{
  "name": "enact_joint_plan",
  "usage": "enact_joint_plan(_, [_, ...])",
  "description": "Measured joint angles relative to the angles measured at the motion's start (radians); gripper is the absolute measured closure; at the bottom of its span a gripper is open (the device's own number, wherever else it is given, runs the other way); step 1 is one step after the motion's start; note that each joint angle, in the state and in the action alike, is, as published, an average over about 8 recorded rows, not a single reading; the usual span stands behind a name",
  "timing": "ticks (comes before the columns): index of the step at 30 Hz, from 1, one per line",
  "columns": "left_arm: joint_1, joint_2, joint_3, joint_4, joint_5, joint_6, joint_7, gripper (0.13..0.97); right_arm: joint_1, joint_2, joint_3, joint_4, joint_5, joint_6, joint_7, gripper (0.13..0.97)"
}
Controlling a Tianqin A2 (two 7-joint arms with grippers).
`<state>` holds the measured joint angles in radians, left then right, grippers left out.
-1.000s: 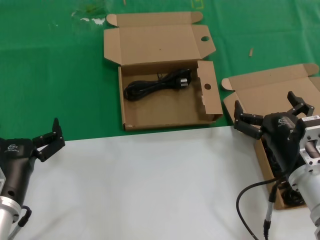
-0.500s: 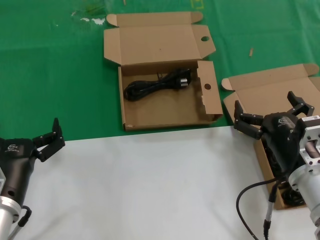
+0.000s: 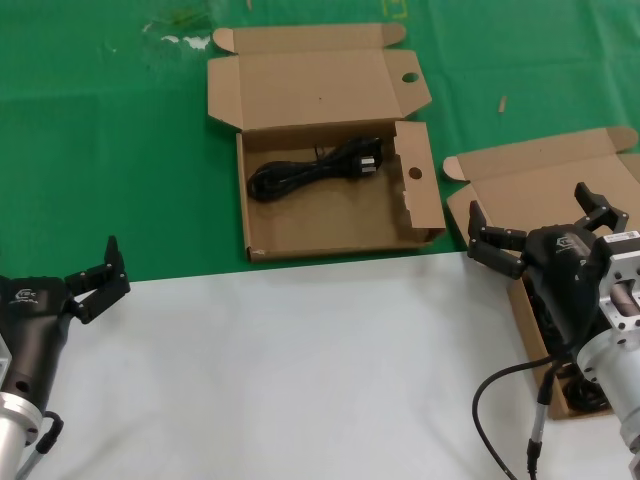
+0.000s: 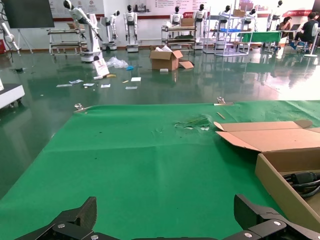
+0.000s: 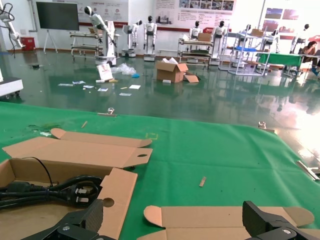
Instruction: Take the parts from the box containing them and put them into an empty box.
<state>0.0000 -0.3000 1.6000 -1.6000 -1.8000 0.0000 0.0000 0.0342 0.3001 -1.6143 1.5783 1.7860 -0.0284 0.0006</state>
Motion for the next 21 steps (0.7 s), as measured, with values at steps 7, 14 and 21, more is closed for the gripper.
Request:
enact_joint_plan(7, [0.0, 0.0, 0.0, 0.0, 0.0, 0.0, 0.0, 0.132, 0.0, 0.0, 0.0, 0.0, 0.0, 0.0, 0.0, 0.129])
enact_joint_plan(14, [0.0, 0.0, 0.0, 0.0, 0.0, 0.0, 0.001, 0.132, 0.0, 0.0, 0.0, 0.0, 0.0, 0.0, 0.0, 0.129])
enact_joint_plan(21, [0.0, 0.0, 0.0, 0.0, 0.0, 0.0, 0.0, 0.132, 0.0, 0.0, 0.0, 0.0, 0.0, 0.0, 0.0, 0.129])
